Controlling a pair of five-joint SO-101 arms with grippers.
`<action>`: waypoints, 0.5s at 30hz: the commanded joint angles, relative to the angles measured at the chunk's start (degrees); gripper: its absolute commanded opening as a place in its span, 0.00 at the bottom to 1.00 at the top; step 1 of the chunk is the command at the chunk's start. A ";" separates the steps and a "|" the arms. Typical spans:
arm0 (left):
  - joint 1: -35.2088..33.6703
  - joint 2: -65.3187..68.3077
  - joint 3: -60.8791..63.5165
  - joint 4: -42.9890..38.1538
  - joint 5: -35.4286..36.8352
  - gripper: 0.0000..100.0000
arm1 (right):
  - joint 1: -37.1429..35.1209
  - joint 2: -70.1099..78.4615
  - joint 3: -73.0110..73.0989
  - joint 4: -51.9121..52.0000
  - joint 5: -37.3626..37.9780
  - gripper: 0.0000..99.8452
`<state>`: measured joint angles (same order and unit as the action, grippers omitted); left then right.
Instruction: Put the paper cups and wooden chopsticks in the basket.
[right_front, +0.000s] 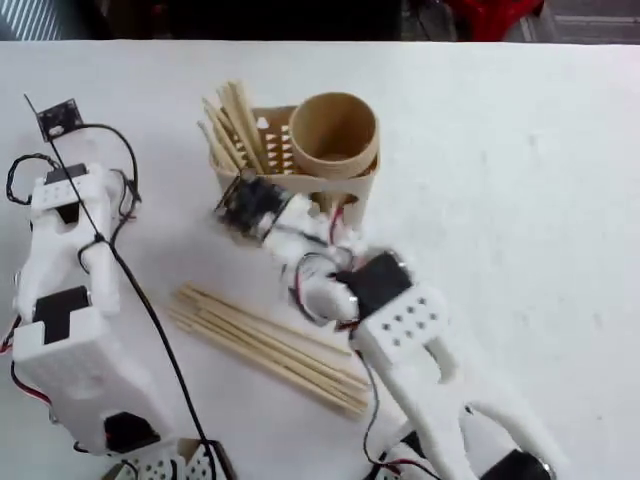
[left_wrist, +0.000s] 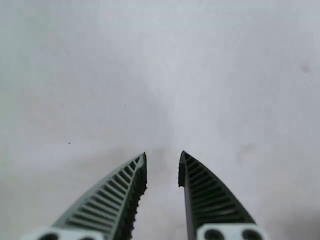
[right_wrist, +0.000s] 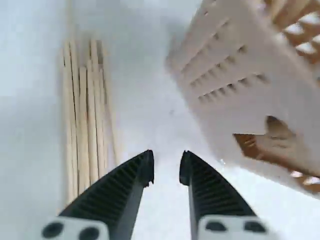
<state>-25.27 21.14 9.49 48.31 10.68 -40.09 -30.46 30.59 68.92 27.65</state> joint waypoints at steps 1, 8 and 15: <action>0.75 -0.40 -0.26 -0.88 -0.70 0.12 | -0.22 3.38 7.65 -9.27 3.25 0.10; 0.75 -0.40 -0.09 -0.88 -0.70 0.12 | -2.95 16.22 11.69 -18.86 5.10 0.10; 0.75 -0.40 -0.09 -0.88 -0.70 0.12 | -3.03 29.32 11.16 -25.71 7.21 0.10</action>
<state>-25.27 21.14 9.76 48.31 10.68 -42.81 -3.03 42.46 45.98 34.07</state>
